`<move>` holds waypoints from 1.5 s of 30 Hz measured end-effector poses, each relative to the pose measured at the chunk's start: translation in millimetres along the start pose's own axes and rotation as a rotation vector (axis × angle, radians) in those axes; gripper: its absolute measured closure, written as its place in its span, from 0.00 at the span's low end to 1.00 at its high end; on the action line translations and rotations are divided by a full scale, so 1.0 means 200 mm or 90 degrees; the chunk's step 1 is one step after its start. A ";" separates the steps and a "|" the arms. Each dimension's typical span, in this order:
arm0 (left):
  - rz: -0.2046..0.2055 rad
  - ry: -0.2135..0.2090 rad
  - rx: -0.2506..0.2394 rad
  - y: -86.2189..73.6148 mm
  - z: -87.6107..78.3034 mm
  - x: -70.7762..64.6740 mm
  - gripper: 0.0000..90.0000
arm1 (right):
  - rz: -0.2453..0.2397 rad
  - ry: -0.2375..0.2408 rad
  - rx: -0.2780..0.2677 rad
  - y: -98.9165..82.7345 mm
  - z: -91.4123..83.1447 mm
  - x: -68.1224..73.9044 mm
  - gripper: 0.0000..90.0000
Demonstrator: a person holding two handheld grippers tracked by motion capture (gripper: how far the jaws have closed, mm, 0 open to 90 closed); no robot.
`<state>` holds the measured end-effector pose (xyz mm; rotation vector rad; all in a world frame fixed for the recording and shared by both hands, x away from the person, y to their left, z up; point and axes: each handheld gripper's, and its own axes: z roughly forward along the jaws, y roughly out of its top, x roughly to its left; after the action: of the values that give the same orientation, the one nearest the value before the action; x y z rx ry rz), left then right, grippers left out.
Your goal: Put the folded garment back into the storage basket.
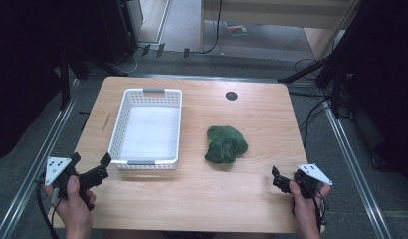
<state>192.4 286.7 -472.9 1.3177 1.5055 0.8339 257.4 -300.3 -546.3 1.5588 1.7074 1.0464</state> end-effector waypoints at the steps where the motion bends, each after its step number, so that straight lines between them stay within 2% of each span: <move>1: 0.002 -0.001 0.001 0.02 0.00 -0.02 0.01 | -0.001 0.000 -0.002 0.00 0.00 0.00 0.01; 4: 0.003 -0.009 0.004 0.04 0.00 -0.05 0.01 | 0.000 0.001 -0.002 0.00 0.00 0.00 0.01; 7: 0.011 -0.028 0.010 0.08 0.02 -0.11 0.01 | -0.002 0.001 -0.002 0.00 0.00 0.00 0.01; 12: 0.019 -0.040 0.015 0.11 0.04 -0.16 0.01 | -0.002 0.002 -0.003 0.00 0.00 0.00 0.01; 15: 0.028 -0.049 0.017 0.13 0.07 -0.22 0.01 | -0.007 0.001 -0.003 0.00 0.00 0.00 0.01; 20: 0.035 -0.071 0.029 0.14 0.12 -0.30 0.01 | -0.004 0.000 -0.003 0.00 0.00 0.00 0.01; 22: 0.036 -0.076 0.032 0.14 0.13 -0.31 0.01 | -0.005 0.000 -0.003 0.00 0.00 0.00 0.01; 27: 0.045 -0.097 0.049 0.16 0.19 -0.41 0.01 | -0.006 0.002 -0.002 0.00 0.00 0.00 0.01; 28: 0.045 -0.097 0.049 0.16 0.19 -0.41 0.01 | -0.006 0.002 -0.002 0.00 0.00 0.00 0.01; 30: 0.048 -0.109 0.056 0.16 0.22 -0.47 0.01 | -0.005 0.001 -0.002 0.00 0.00 0.00 0.01; 31: 0.048 -0.109 0.056 0.16 0.22 -0.47 0.01 | -0.004 0.002 -0.002 0.00 0.00 0.00 0.01; 33: 0.050 -0.121 0.064 0.17 0.25 -0.52 0.01 | -0.006 0.002 -0.002 0.00 0.00 0.00 0.01; 34: 0.050 -0.121 0.064 0.17 0.25 -0.52 0.01 | -0.006 0.002 -0.002 0.00 0.00 0.00 0.01; 35: 0.051 -0.127 0.067 0.17 0.27 -0.56 0.01 | -0.006 0.002 -0.002 0.00 0.00 0.00 0.01; 36: 0.051 -0.127 0.067 0.17 0.27 -0.56 0.01 | -0.006 0.002 -0.002 0.00 0.00 0.00 0.01; 37: 0.052 -0.136 0.070 0.17 0.29 -0.59 0.01 | -0.006 0.001 -0.001 0.00 0.00 0.00 0.01; 45: 0.064 -0.150 0.084 0.17 0.35 -0.69 0.01 | -0.006 0.002 0.000 0.00 0.00 0.00 0.01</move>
<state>266.7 152.5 -436.2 1.5418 1.3344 0.6246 257.3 -299.4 -546.4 1.5482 1.7154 1.0455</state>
